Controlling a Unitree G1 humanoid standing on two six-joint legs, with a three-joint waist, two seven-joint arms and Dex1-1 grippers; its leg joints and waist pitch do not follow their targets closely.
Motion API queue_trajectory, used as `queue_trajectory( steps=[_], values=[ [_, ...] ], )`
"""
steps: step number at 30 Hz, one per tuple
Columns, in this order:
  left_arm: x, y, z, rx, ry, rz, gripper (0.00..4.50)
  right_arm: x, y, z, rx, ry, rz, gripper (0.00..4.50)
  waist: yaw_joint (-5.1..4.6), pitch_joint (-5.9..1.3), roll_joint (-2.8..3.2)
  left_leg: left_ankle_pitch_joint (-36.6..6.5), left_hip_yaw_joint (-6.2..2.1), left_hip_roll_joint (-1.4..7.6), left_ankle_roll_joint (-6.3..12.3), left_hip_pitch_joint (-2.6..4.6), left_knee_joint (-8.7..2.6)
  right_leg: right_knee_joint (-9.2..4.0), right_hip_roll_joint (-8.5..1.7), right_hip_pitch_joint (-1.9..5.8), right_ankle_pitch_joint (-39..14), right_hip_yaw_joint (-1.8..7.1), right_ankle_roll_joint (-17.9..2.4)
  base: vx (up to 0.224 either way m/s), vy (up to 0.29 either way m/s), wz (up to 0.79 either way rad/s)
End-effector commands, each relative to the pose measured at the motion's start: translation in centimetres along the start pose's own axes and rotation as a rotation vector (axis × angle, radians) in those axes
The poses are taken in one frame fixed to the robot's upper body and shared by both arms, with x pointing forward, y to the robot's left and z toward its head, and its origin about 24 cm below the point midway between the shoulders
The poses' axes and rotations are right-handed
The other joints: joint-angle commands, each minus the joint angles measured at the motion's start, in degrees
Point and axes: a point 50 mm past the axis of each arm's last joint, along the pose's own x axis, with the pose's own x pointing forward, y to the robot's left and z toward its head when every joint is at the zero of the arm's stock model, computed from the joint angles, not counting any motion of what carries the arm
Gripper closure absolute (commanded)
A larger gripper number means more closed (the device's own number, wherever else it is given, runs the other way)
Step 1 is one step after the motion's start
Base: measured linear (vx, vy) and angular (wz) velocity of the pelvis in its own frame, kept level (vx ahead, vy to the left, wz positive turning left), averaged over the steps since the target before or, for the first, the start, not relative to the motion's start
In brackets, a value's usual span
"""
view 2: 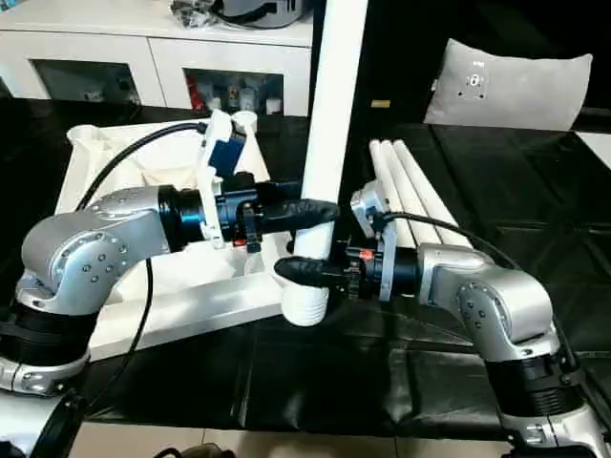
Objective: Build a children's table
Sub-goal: Pick table leg
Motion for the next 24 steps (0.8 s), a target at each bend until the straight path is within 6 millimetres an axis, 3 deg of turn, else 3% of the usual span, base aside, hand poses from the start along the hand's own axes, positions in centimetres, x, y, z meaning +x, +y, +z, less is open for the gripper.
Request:
queue_trajectory(
  steps=[1,5,9,12,20,24],
  values=[
    [0.5,-1.1,1.4,0.077,-0.024,-0.06,2.65,-0.2,-0.1,-0.5,0.014,0.027,-0.017,2.59,0.0,-4.05,-0.75,-2.2,-1.01,3.48,2.14,1.42,-3.19,-3.58,-4.94,1.95,3.7,2.51,-13.8,0.0,0.0,0.0],
    [0.5,-1.1,1.4,0.077,-0.018,-0.062,2.65,-0.3,-0.1,-0.6,0.014,0.026,-0.018,2.59,0.02,-4.07,-0.56,-2.2,-1.07,3.51,2.08,1.45,-3.19,-3.54,-4.94,1.94,3.8,2.48,-13.9,0.0,0.0,0.0],
    [0.6,-2.4,1.4,0.057,-0.015,-0.168,2.65,-0.2,-0.1,-0.8,0.011,0.023,-0.026,2.59,-0.01,-4.11,-0.59,-2.0,-1.1,3.53,2.06,1.38,-3.18,-3.41,-4.95,2.0,4.8,2.48,-14.1,0.0,0.0,0.0],
    [0.7,-2.8,1.3,0.065,-0.005,-0.195,1.95,-0.2,-0.1,-0.8,0.009,0.022,-0.03,2.59,-0.04,-4.02,-0.55,-2.5,-1.06,3.49,2.03,1.43,-3.21,-3.55,-4.9,1.94,3.9,2.49,-14.1,0.0,0.0,0.0],
    [0.9,-4.0,0.5,0.053,0.026,-0.298,1.33,0.1,-0.2,-1.2,0.001,0.025,-0.045,2.59,-0.11,-3.87,-0.5,-4.1,-1.06,3.5,0.91,1.48,-3.38,-3.78,-4.91,1.84,1.1,2.51,-13.6,0.0,0.0,0.0],
    [1.0,-4.7,0.1,0.041,0.03,-0.368,0.98,0.5,-0.4,-1.6,-0.005,0.026,-0.068,2.59,-0.16,-3.81,-0.18,-5.1,-1.09,3.45,0.45,1.48,-3.4,-3.93,-4.91,1.77,0.0,2.56,-13.4,0.0,0.0,0.0]
  ],
)
